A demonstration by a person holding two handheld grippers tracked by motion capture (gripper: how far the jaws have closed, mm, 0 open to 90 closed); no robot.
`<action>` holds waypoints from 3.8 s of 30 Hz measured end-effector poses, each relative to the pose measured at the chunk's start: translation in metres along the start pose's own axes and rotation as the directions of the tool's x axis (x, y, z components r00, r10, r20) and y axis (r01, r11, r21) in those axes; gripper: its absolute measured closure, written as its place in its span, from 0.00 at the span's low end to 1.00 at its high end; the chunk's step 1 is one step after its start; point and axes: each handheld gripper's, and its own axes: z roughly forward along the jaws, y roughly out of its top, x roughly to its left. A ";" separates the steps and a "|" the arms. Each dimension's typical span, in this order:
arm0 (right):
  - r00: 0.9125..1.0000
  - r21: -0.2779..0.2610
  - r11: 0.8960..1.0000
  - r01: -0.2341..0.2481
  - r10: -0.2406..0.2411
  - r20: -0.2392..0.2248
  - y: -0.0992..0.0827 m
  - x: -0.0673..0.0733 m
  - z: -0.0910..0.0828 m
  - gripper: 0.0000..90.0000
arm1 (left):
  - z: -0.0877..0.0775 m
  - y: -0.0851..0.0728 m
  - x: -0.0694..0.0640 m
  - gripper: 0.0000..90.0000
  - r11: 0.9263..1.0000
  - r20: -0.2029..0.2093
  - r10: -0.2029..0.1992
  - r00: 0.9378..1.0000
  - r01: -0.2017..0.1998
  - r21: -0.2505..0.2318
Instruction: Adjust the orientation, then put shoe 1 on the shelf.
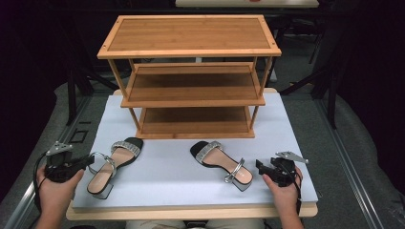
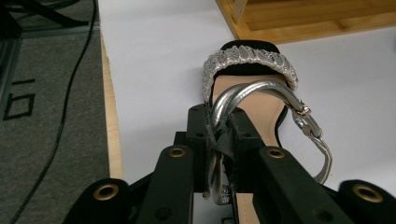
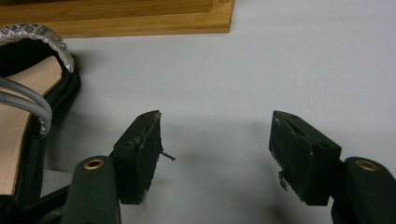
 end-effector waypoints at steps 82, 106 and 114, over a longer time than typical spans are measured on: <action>1.000 -0.003 1.000 -0.004 0.004 -0.009 -0.001 0.002 0.002 0.37 | 0.057 0.074 -0.048 0.50 0.743 0.138 0.106 0.985 -0.170 0.647; 0.999 -0.023 1.000 -0.012 0.012 -0.030 0.000 0.001 0.003 0.37 | 0.124 0.113 -0.124 0.51 0.796 0.183 0.104 0.978 -0.192 0.574; 0.999 -0.008 1.000 -0.006 0.005 -0.036 0.001 0.001 0.004 0.37 | 0.146 0.122 -0.130 0.51 0.837 0.147 0.049 0.988 -0.121 0.534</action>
